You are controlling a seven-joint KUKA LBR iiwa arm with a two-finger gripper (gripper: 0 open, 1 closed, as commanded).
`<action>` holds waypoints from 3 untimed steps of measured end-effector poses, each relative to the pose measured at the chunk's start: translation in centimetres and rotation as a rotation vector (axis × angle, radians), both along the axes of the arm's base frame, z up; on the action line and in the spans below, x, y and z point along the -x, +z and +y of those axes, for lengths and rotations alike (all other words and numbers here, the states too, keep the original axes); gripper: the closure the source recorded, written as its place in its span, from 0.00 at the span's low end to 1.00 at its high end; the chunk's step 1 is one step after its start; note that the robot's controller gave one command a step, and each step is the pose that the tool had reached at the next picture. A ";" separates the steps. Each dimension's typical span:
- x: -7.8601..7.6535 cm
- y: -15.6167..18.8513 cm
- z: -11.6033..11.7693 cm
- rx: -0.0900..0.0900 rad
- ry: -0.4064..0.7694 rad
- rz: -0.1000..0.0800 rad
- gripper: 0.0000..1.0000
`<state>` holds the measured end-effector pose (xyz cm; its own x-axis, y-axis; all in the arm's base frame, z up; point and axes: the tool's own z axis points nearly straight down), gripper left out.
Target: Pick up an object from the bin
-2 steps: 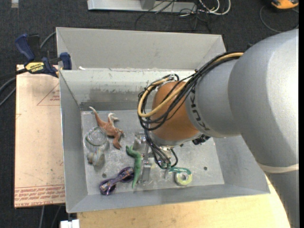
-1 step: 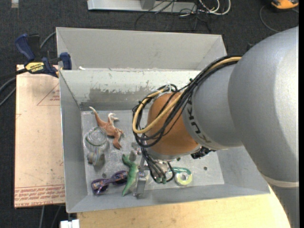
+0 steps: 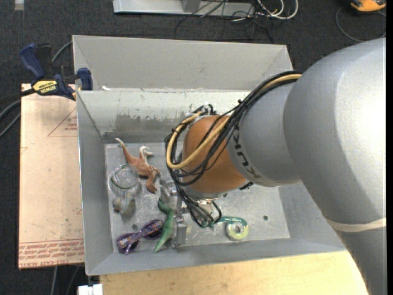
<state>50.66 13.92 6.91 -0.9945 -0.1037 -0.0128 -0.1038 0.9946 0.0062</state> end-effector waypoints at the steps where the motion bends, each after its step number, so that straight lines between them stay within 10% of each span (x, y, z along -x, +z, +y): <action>1: 0.7 0.2 0.3 -0.005 -0.529 0.009 1.00; 3: 0.3 0.1 0.1 -0.003 -0.339 0.007 1.00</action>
Offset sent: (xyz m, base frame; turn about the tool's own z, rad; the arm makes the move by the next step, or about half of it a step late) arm 0.0000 0.0000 0.0000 0.0000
